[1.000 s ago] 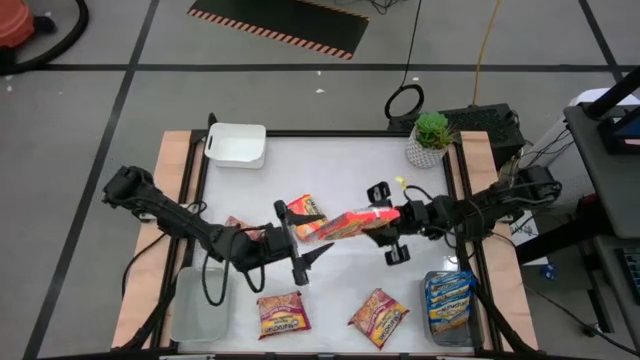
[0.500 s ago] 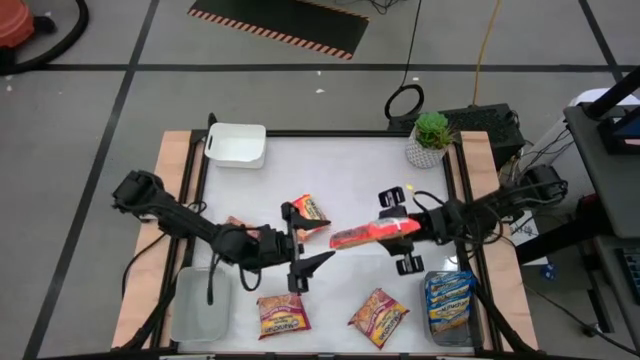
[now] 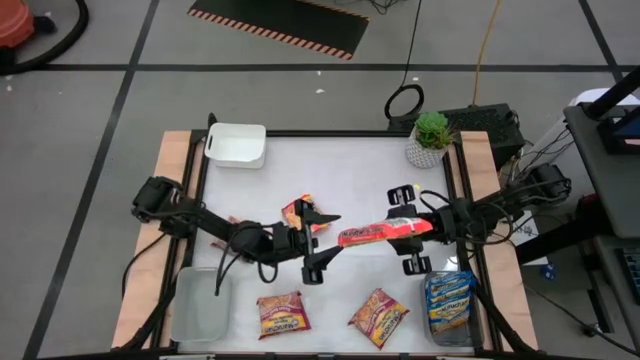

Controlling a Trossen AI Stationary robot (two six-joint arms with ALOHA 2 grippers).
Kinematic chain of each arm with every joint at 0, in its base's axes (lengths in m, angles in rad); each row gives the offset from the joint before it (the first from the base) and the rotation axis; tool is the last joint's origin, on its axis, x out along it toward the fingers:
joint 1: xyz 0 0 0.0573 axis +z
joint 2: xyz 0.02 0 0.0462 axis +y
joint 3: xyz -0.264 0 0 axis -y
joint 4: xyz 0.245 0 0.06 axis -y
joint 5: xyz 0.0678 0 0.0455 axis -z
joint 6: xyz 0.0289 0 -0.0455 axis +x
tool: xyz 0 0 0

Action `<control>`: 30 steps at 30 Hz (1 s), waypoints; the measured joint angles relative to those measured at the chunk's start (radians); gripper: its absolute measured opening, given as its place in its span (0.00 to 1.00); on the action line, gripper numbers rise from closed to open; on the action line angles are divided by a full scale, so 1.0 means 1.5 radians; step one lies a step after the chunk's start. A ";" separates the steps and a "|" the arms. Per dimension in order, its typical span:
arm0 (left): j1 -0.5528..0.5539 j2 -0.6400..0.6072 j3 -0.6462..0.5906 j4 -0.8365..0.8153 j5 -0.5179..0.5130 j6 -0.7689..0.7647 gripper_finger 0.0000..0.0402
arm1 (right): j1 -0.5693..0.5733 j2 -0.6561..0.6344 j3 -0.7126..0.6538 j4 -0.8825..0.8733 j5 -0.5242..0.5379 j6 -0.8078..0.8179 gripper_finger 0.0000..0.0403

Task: Sort Maruchan noodles
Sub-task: Put the bottom orange noodle pack into the white bin

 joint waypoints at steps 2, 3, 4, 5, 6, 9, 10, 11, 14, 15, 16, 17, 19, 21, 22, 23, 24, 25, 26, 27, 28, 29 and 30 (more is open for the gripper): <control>0.006 0.000 0.000 0.004 0.017 -0.001 0.73 | -0.001 0.000 0.000 0.000 0.002 -0.002 0.31; 0.008 0.000 0.000 0.005 0.023 -0.002 0.72 | -0.001 0.000 0.000 0.000 0.002 -0.005 0.31; 0.009 0.000 0.000 0.004 0.030 -0.001 0.70 | -0.001 0.000 0.000 0.000 0.002 -0.010 0.31; 0.011 0.000 0.000 0.004 0.038 0.000 0.69 | -0.001 0.000 0.000 0.000 0.003 -0.015 0.31; 0.011 0.000 0.000 0.004 0.046 0.002 0.67 | -0.001 0.000 0.000 -0.001 0.006 -0.020 0.31; 0.011 0.000 0.001 0.004 0.051 0.009 0.64 | -0.001 0.000 0.000 -0.005 0.021 -0.032 0.31; 0.011 0.000 0.001 0.004 0.051 0.013 0.64 | -0.001 0.000 0.000 -0.005 0.022 -0.035 0.31; 0.011 0.000 0.001 0.003 0.051 0.015 0.63 | -0.001 0.000 0.000 -0.006 0.023 -0.036 0.31; 0.011 0.000 0.001 0.001 0.050 0.020 0.63 | -0.001 0.000 0.000 -0.007 0.022 -0.038 0.31; 0.011 0.000 0.001 0.001 0.046 0.022 0.63 | -0.001 0.000 0.000 -0.008 0.022 -0.038 0.31; 0.011 -0.001 0.001 -0.006 0.042 0.026 0.63 | -0.001 0.000 0.000 -0.008 0.022 -0.038 0.31; 0.009 -0.006 0.001 -0.024 0.037 0.027 0.63 | -0.001 0.000 0.000 -0.008 0.022 -0.038 0.31; 0.006 -0.028 0.001 -0.083 0.011 0.017 0.63 | -0.001 0.000 0.000 -0.010 0.022 -0.038 0.31; 0.003 -0.064 0.001 -0.159 -0.023 0.002 0.63 | -0.001 0.000 0.000 -0.013 0.022 -0.038 0.31; 0.003 -0.081 0.002 -0.189 -0.039 -0.004 0.63 | -0.001 0.001 0.000 -0.016 0.022 -0.040 0.31; 0.002 -0.097 0.003 -0.218 -0.051 -0.008 0.63 | -0.001 0.001 0.000 -0.019 0.022 -0.044 0.31; 0.000 -0.111 0.003 -0.246 -0.058 -0.009 0.63 | -0.001 0.001 0.000 -0.021 0.023 -0.048 0.31; -0.001 -0.122 0.003 -0.270 -0.060 -0.009 0.63 | -0.001 0.001 0.000 -0.024 0.031 -0.051 0.31; -0.002 -0.132 0.003 -0.289 -0.061 -0.009 0.63 | -0.001 0.001 0.000 -0.027 0.041 -0.053 0.31; -0.003 -0.143 0.006 -0.310 -0.062 -0.011 0.63 | -0.001 0.001 0.000 -0.031 0.053 -0.055 0.31; -0.004 -0.154 0.011 -0.336 -0.061 -0.014 0.63 | -0.001 0.001 0.000 -0.036 0.060 -0.060 0.31; -0.005 -0.163 0.018 -0.361 -0.061 -0.020 0.63 | -0.001 0.001 0.000 -0.038 0.068 -0.067 0.31; -0.005 -0.169 0.030 -0.388 -0.060 -0.027 0.63 | -0.001 0.001 0.000 -0.040 0.072 -0.070 0.31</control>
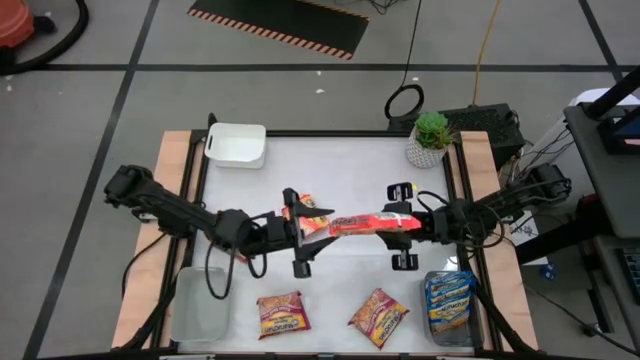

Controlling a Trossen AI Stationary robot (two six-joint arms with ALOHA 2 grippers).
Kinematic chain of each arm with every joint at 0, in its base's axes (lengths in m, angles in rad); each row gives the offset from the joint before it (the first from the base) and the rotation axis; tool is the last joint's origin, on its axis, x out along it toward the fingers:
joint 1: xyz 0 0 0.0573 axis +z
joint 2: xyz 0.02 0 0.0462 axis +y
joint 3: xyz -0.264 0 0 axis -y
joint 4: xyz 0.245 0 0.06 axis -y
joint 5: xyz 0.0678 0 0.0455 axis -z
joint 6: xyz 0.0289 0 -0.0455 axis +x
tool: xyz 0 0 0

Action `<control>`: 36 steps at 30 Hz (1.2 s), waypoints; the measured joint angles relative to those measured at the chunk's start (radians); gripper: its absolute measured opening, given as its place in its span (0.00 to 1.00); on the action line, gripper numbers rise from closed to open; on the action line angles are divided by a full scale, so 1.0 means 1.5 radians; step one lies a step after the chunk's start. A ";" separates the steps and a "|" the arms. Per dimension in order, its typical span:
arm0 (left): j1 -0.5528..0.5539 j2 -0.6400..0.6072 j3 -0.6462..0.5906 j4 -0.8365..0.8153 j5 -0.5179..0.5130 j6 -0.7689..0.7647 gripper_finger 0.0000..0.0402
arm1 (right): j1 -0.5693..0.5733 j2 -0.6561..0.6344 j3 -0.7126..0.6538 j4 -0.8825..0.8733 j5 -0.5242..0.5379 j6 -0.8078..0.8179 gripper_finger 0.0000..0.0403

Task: Sort Maruchan noodles
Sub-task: Put the bottom orange noodle pack into the white bin

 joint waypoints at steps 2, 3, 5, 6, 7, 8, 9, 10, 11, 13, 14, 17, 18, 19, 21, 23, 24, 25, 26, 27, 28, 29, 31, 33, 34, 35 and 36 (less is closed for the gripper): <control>0.006 -0.003 0.024 -0.054 0.002 -0.010 0.63 | -0.002 0.000 0.000 -0.002 0.001 -0.001 0.31; 0.010 -0.002 0.040 -0.083 0.002 -0.013 0.63 | -0.005 0.000 0.000 -0.002 0.004 0.003 0.31; 0.015 0.000 0.073 -0.145 0.001 -0.015 0.63 | -0.007 0.000 0.000 -0.010 0.031 0.018 0.31; 0.018 0.003 0.090 -0.169 0.000 -0.014 0.63 | -0.009 0.000 0.000 -0.014 0.042 0.024 0.31; 0.021 0.005 0.105 -0.187 0.000 -0.014 0.63 | -0.010 0.000 0.000 -0.018 0.051 0.027 0.31; 0.021 0.006 0.116 -0.209 0.000 -0.013 0.63 | -0.010 0.000 0.000 -0.023 0.054 0.027 0.31; 0.020 0.006 0.125 -0.233 0.000 -0.011 0.63 | -0.010 0.000 0.000 -0.024 0.053 0.027 0.31; 0.019 0.007 0.135 -0.257 0.000 -0.010 0.63 | -0.010 0.000 0.000 -0.026 0.053 0.026 0.31; 0.017 0.007 0.144 -0.278 -0.001 -0.007 0.63 | -0.010 0.000 0.000 -0.027 0.053 0.024 0.31; 0.014 0.007 0.160 -0.317 -0.004 0.000 0.63 | -0.010 0.000 0.000 -0.028 0.050 0.023 0.31; 0.012 0.006 0.169 -0.338 -0.010 0.002 0.63 | -0.010 0.000 0.000 -0.028 0.050 0.023 0.31; 0.010 0.005 0.200 -0.380 -0.018 0.005 0.63 | -0.010 0.000 0.000 -0.035 0.051 0.022 0.31; 0.012 0.005 0.213 -0.397 -0.016 0.004 0.63 | -0.012 0.000 0.000 -0.039 0.053 0.023 0.31; 0.015 0.005 0.227 -0.419 -0.012 0.003 0.63 | -0.014 0.000 0.000 -0.042 0.052 0.023 0.31; 0.025 0.005 0.251 -0.464 0.012 -0.010 0.63 | -0.018 0.000 0.000 -0.048 0.052 0.032 0.31; 0.038 0.005 0.267 -0.506 0.047 -0.031 0.63 | -0.023 0.000 0.000 -0.049 0.053 0.039 0.31; 0.044 0.005 0.272 -0.522 0.057 -0.040 0.63 | -0.024 0.000 0.000 -0.050 0.053 0.040 0.31; 0.049 0.005 0.275 -0.533 0.060 -0.045 0.63 | -0.026 0.000 0.000 -0.054 0.053 0.040 0.31; 0.053 0.005 0.276 -0.538 0.060 -0.047 0.63 | -0.027 0.000 0.000 -0.056 0.053 0.040 0.31; 0.057 0.005 0.276 -0.543 0.060 -0.047 0.63 | -0.029 0.000 0.000 -0.059 0.053 0.040 0.31; 0.060 0.005 0.276 -0.548 0.060 -0.047 0.63 | -0.030 0.000 0.000 -0.062 0.053 0.040 0.31; 0.062 0.005 0.276 -0.551 0.060 -0.048 0.63 | -0.031 0.000 0.000 -0.063 0.053 0.040 0.31; 0.066 0.005 0.276 -0.555 0.061 -0.053 0.63 | -0.032 0.000 0.000 -0.064 0.056 0.040 0.31; 0.067 0.005 0.276 -0.555 0.062 -0.053 0.60 | -0.031 0.000 0.000 -0.068 0.068 0.039 0.31; 0.067 0.005 0.276 -0.555 0.062 -0.052 0.58 | -0.032 0.000 0.000 -0.072 0.069 0.039 0.31; 0.067 0.005 0.276 -0.556 0.062 -0.051 0.55 | -0.032 0.000 0.000 -0.073 0.069 0.039 0.31; 0.067 0.005 0.276 -0.556 0.062 -0.051 0.52 | -0.032 0.000 0.000 -0.074 0.070 0.039 0.31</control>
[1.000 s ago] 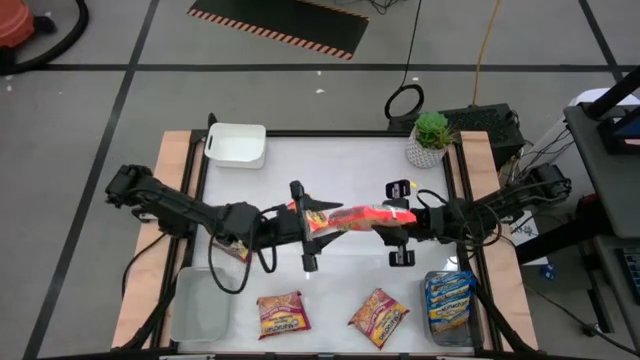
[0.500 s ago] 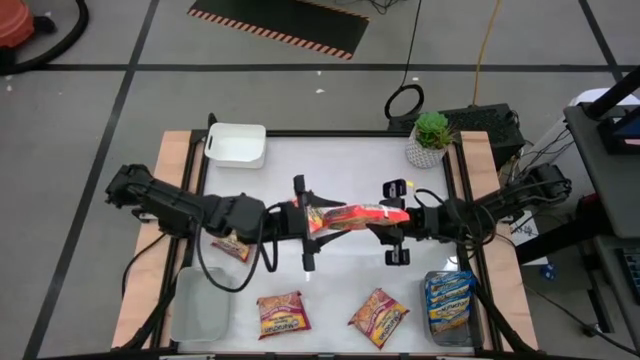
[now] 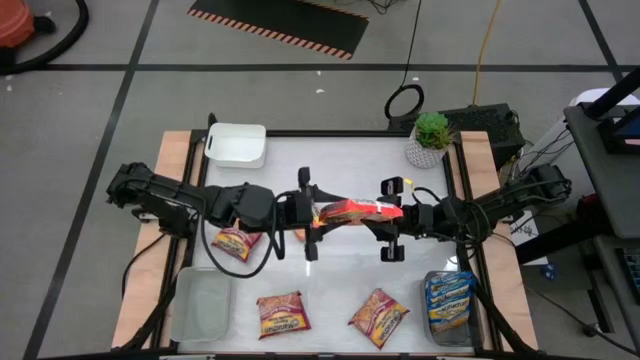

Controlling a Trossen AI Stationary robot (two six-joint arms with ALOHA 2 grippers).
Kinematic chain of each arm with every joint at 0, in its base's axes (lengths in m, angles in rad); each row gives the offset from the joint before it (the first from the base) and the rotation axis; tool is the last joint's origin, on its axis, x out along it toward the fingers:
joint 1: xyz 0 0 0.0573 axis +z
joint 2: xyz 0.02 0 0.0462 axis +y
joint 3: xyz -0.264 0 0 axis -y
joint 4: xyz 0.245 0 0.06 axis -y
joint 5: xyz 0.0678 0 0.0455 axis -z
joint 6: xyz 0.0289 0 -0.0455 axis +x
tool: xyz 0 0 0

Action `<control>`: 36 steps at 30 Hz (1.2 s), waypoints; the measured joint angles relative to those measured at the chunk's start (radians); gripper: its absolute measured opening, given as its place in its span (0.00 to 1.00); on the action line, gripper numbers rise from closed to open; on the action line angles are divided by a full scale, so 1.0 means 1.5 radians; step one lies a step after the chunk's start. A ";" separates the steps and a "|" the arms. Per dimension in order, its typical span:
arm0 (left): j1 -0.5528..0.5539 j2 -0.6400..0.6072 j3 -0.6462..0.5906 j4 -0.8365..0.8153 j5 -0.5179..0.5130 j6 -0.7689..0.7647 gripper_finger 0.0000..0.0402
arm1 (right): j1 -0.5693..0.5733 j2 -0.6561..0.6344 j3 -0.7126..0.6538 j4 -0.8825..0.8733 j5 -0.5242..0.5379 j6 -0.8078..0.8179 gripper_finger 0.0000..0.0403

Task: Sort Maruchan noodles
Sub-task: Put the bottom orange noodle pack into the white bin

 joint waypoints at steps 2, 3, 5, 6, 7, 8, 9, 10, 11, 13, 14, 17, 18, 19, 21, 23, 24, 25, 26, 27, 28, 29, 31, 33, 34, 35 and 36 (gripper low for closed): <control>0.000 0.000 0.000 0.000 0.000 0.000 0.44 | 0.000 0.000 0.000 0.001 0.000 0.000 0.31; 0.000 0.000 0.000 -0.001 0.000 0.001 0.41 | 0.000 0.000 0.000 0.001 0.000 0.000 0.31; 0.000 0.000 0.000 -0.004 0.001 0.003 0.35 | 0.000 0.000 0.000 0.000 0.000 0.001 0.31; 0.000 0.000 0.000 -0.005 0.002 0.003 0.33 | 0.000 0.000 0.000 0.001 -0.001 0.002 0.31; -0.001 0.000 0.000 -0.008 0.002 0.005 0.31 | 0.000 0.000 0.000 0.000 -0.002 0.002 0.31; -0.001 0.000 0.000 -0.011 0.002 0.007 0.31 | 0.000 0.000 0.000 -0.001 -0.002 0.001 0.31; -0.001 0.000 0.000 -0.013 0.003 0.010 0.30 | 0.000 0.000 0.000 -0.003 -0.002 0.000 0.31; -0.001 0.000 0.000 -0.014 0.003 0.015 0.30 | 0.000 0.000 0.000 -0.004 -0.002 -0.003 0.31; -0.001 -0.001 0.000 -0.015 0.003 0.018 0.30 | 0.000 0.000 0.000 -0.004 -0.001 -0.008 0.31; -0.001 -0.001 0.000 -0.019 0.007 0.029 0.30 | 0.000 0.000 0.000 -0.005 0.007 -0.017 0.33; -0.001 -0.001 0.000 -0.022 0.008 0.036 0.30 | 0.001 0.000 0.000 -0.006 0.020 -0.019 0.34; 0.001 -0.013 0.000 -0.048 0.006 0.055 0.30 | 0.001 0.000 0.000 -0.008 0.064 -0.019 0.40; 0.002 -0.019 0.000 -0.062 0.005 0.057 0.30 | 0.001 0.000 0.000 -0.011 0.076 -0.019 0.42; 0.005 -0.026 0.000 -0.075 0.005 0.059 0.30 | 0.001 0.000 0.000 -0.016 0.086 -0.019 0.45; 0.012 -0.045 0.000 -0.118 0.012 0.063 0.30 | 0.001 0.000 0.001 -0.024 0.115 -0.019 0.50; 0.023 -0.068 0.000 -0.158 0.014 0.062 0.30 | 0.001 -0.002 0.001 -0.034 0.142 -0.018 0.55; 0.027 -0.083 0.000 -0.177 0.015 0.058 0.30 | 0.001 -0.004 0.001 -0.039 0.159 -0.018 0.57; 0.032 -0.098 0.000 -0.198 0.016 0.052 0.30 | 0.001 -0.006 0.001 -0.041 0.170 -0.017 0.59; 0.037 -0.111 0.000 -0.218 0.018 0.044 0.30 | 0.001 -0.007 0.001 -0.044 0.179 -0.016 0.60; 0.044 -0.125 0.000 -0.236 0.018 0.034 0.30 | 0.001 -0.008 0.001 -0.049 0.195 -0.016 0.62; 0.049 -0.141 0.000 -0.260 0.016 0.020 0.30 | 0.001 -0.011 0.001 -0.060 0.208 -0.016 0.63; 0.054 -0.155 0.000 -0.291 0.010 0.002 0.30 | 0.002 -0.013 0.001 -0.068 0.212 -0.016 0.64; 0.068 -0.180 0.000 -0.331 -0.021 -0.045 0.30 | 0.002 -0.022 0.001 -0.083 0.212 -0.016 0.65; 0.077 -0.204 0.000 -0.384 -0.074 -0.093 0.30 | 0.002 -0.031 0.001 -0.087 0.212 -0.011 0.65; 0.082 -0.213 0.000 -0.407 -0.103 -0.115 0.30 | 0.003 -0.036 0.001 -0.092 0.211 -0.008 0.65; 0.087 -0.221 0.000 -0.428 -0.131 -0.133 0.30 | 0.003 -0.043 0.001 -0.102 0.211 -0.004 0.65; 0.092 -0.227 0.000 -0.455 -0.157 -0.151 0.30 | 0.004 -0.048 0.001 -0.109 0.210 0.000 0.65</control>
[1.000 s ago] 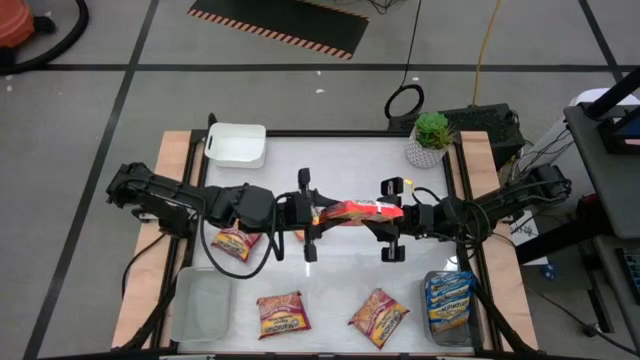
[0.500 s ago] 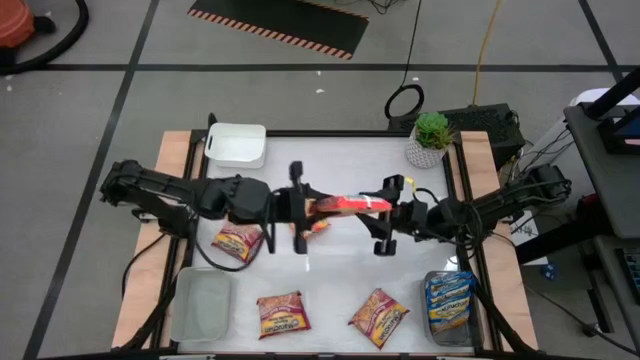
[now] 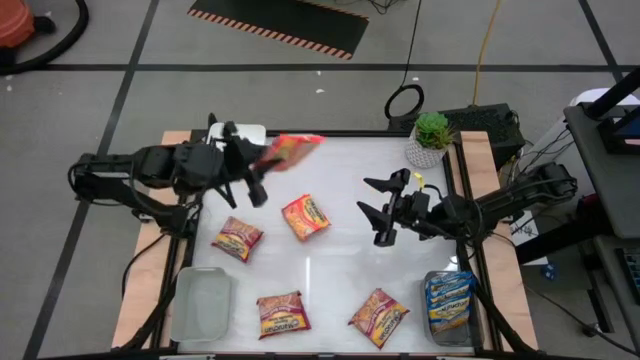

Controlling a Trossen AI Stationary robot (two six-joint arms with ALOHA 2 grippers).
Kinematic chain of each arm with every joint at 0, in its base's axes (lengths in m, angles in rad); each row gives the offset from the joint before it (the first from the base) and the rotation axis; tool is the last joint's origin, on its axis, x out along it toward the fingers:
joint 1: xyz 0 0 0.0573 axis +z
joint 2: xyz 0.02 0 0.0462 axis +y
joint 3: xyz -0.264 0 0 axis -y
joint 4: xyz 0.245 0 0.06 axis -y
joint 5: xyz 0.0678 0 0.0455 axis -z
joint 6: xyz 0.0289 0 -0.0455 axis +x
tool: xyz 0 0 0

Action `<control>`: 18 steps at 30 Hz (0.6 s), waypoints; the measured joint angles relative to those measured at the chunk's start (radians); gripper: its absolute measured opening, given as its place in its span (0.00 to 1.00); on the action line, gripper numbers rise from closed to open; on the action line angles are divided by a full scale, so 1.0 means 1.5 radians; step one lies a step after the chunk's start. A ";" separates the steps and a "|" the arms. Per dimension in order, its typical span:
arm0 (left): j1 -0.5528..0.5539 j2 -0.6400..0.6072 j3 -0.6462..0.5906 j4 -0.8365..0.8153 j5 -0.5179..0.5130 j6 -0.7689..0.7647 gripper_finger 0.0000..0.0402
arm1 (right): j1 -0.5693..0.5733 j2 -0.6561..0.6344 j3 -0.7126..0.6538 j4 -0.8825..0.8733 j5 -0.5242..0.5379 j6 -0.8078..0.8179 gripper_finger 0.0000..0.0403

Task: Sort Maruchan noodles
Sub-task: Put the bottom orange noodle pack into the white bin

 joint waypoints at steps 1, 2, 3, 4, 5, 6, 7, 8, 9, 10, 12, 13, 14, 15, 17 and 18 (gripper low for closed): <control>0.006 -0.004 0.000 -0.031 -0.022 -0.018 0.30 | 0.001 -0.004 0.000 -0.001 0.000 0.001 0.65; 0.014 -0.007 0.000 -0.059 -0.041 -0.035 0.30 | 0.002 -0.011 0.000 -0.008 0.000 -0.001 0.65; 0.023 -0.008 0.000 -0.085 -0.057 -0.054 0.30 | 0.004 -0.017 0.000 -0.015 0.000 -0.002 0.65; 0.033 -0.009 0.000 -0.112 -0.070 -0.072 0.30 | 0.006 -0.023 0.000 -0.017 0.000 -0.002 0.65; 0.044 -0.009 0.000 -0.143 -0.080 -0.090 0.30 | 0.006 -0.028 0.000 -0.022 0.000 -0.002 0.65; 0.056 -0.009 0.000 -0.172 -0.085 -0.108 0.30 | 0.007 -0.035 0.000 -0.031 0.000 -0.004 0.65; 0.070 -0.009 0.000 -0.197 -0.087 -0.127 0.30 | 0.007 -0.042 0.000 -0.040 -0.001 -0.004 0.65; 0.085 -0.009 0.000 -0.223 -0.089 -0.145 0.30 | 0.007 -0.048 0.000 -0.049 -0.002 -0.004 0.65; 0.099 -0.009 0.000 -0.246 -0.092 -0.162 0.30 | 0.007 -0.054 0.000 -0.055 0.000 -0.004 0.65; 0.115 -0.007 -0.002 -0.262 -0.094 -0.177 0.30 | 0.007 -0.060 0.000 -0.066 0.000 -0.005 0.65; 0.145 -0.006 -0.010 -0.274 -0.098 -0.194 0.30 | 0.007 -0.071 0.000 -0.081 0.000 -0.015 0.65; 0.161 -0.006 -0.017 -0.278 -0.098 -0.194 0.30 | 0.007 -0.075 0.000 -0.086 0.000 -0.019 0.65; 0.175 -0.006 -0.024 -0.280 -0.097 -0.195 0.30 | 0.007 -0.079 0.000 -0.090 0.000 -0.020 0.65; 0.189 -0.007 -0.032 -0.280 -0.097 -0.194 0.30 | 0.007 -0.083 0.000 -0.095 0.000 -0.021 0.65; 0.220 -0.009 -0.046 -0.278 -0.097 -0.192 0.30 | 0.007 -0.089 0.000 -0.106 -0.001 -0.021 0.65; 0.237 -0.009 -0.052 -0.278 -0.096 -0.191 0.30 | 0.007 -0.092 0.000 -0.113 -0.001 -0.022 0.65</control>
